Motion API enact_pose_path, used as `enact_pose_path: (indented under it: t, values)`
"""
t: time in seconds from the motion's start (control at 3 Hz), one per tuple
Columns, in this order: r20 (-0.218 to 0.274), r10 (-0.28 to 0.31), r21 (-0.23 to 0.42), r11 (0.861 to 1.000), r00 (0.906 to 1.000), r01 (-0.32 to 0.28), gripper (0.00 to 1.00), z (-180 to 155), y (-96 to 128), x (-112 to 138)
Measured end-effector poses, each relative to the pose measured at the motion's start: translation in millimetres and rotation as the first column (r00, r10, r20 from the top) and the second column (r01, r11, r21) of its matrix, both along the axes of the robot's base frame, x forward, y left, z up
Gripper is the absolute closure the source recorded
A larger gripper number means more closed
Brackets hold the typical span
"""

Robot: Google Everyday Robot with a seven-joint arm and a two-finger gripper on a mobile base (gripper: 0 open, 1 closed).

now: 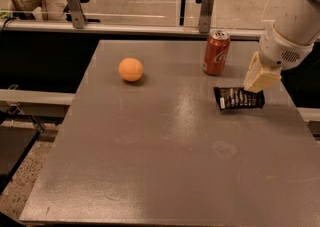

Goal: Move rxbar chocolate near coke can

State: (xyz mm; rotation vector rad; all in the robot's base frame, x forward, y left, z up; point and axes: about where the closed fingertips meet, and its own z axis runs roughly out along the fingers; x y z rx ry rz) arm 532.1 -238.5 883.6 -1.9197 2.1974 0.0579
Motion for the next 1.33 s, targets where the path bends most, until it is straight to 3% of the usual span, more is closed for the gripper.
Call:
enact_pose_path:
  t: [0.33, 0.67, 1.0, 1.33]
  values:
    - [0.025, -0.081, 0.031, 0.996, 0.9964, 0.08, 1.0, 1.9, -14.3, 34.6]
    - [0.051, -0.128, 0.06, 0.99, 0.9905, 0.125, 0.91, 0.4, -18.6, 56.8]
    - [0.072, -0.137, 0.073, 0.989, 0.988, 0.132, 0.75, -0.6, -16.1, 68.2]
    - [0.1, -0.125, 0.091, 0.989, 0.9872, 0.116, 0.5, -2.9, -10.5, 68.2]
